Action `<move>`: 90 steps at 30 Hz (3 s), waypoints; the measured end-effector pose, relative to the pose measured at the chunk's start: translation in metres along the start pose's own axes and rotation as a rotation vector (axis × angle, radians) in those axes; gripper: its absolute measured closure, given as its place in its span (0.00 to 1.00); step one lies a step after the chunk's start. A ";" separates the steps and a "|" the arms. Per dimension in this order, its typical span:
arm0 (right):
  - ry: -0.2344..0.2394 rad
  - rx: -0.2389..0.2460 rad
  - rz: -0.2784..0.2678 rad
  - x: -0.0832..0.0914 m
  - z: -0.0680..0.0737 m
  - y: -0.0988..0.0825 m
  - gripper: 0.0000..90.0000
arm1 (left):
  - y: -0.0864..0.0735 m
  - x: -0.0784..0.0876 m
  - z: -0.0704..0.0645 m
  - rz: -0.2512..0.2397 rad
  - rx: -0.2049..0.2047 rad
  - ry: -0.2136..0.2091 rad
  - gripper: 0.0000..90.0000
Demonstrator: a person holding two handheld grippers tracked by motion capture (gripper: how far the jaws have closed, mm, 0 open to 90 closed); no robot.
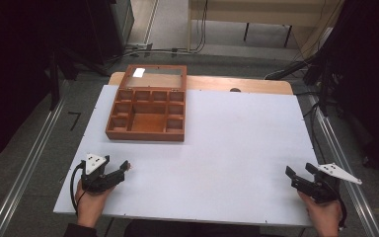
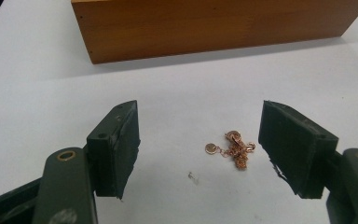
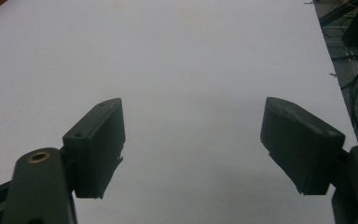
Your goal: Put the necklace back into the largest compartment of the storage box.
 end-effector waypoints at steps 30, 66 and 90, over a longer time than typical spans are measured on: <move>-0.003 0.002 0.003 0.000 0.000 0.000 0.23 | -0.002 -0.006 -0.010 0.034 -0.028 -0.025 0.45; -0.002 -0.010 0.013 -0.002 -0.001 -0.001 0.23 | -0.007 -0.011 -0.020 0.129 -0.073 -0.076 0.87; -0.003 -0.012 0.013 -0.001 -0.002 -0.001 0.23 | 0.001 -0.002 -0.016 0.088 -0.019 -0.080 0.95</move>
Point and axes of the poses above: each handheld gripper's, and its own axes: x roughly backward along the jaws, y roughly out of its top, z roughly to its left, the point moved 6 cm from there along -x, roughly forward along the jaws, and after that the axes turned 7 degrees about z, right-handed, at the moved point
